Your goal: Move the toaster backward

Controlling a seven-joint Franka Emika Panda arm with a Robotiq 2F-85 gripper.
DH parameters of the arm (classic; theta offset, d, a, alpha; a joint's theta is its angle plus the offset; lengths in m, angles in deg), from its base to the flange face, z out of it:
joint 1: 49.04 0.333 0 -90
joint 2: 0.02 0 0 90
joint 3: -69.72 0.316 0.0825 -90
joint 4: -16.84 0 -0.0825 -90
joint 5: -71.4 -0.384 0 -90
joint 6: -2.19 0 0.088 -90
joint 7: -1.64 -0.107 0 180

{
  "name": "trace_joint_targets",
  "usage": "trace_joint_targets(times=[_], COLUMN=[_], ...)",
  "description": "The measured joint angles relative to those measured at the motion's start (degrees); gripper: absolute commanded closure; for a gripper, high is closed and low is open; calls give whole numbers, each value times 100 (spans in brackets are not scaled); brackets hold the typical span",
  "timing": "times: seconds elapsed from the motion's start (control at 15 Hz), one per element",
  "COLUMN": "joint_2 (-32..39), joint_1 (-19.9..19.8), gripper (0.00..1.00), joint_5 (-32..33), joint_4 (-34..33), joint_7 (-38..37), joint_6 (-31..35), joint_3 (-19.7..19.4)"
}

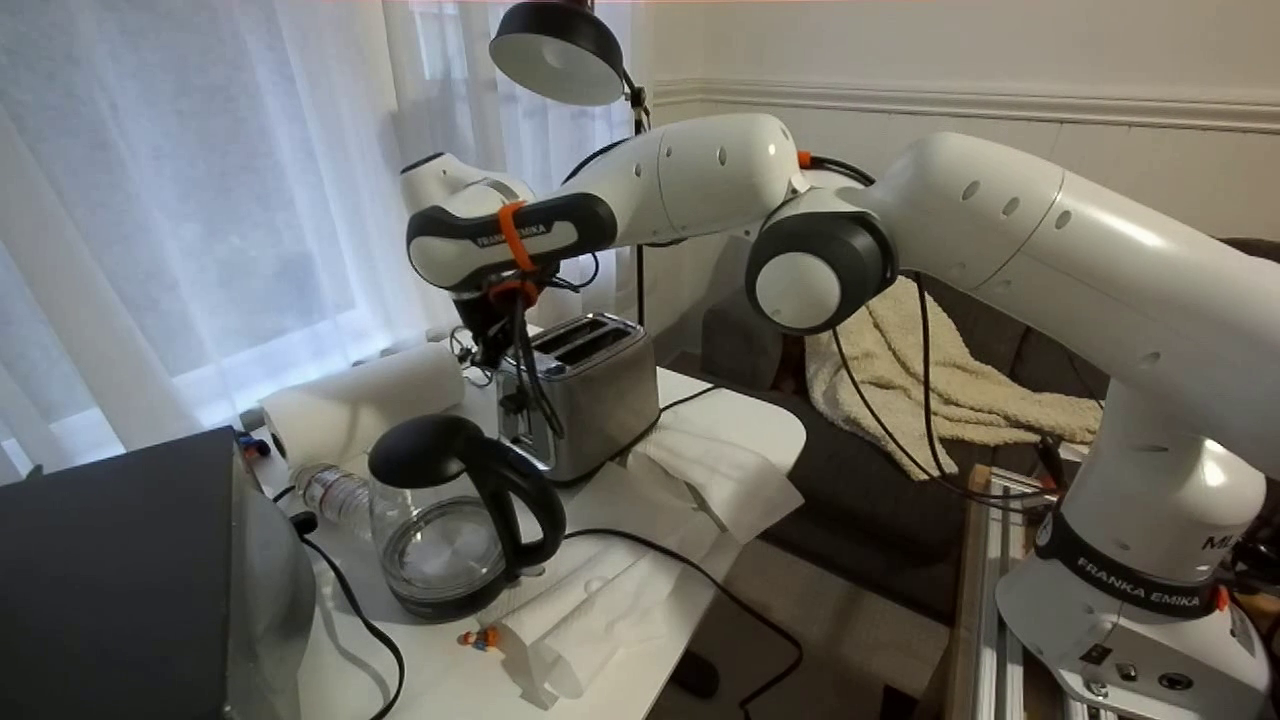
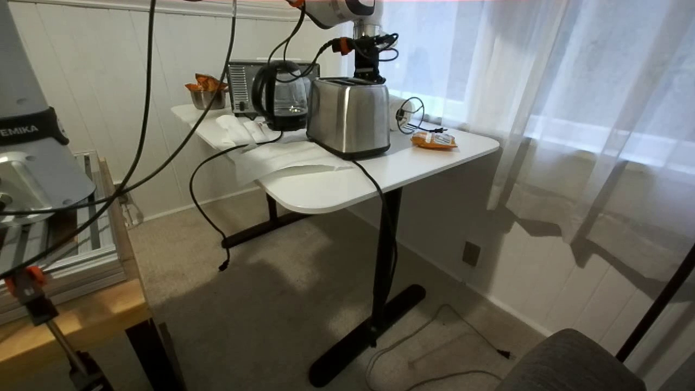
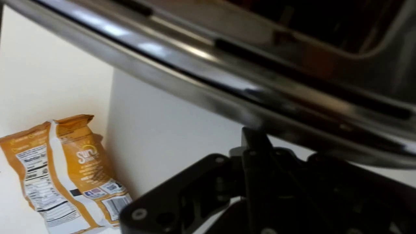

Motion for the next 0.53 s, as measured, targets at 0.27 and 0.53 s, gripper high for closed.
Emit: trace_joint_targets(times=[0.27, 0.53], joint_2=[11, 14], joint_1=[146, 272], gripper=[100, 100], joint_5=[-55, -52], joint_4=[-20, -44], joint_7=[-386, -683], joint_6=[-63, -413], joint_3=[67, 64])
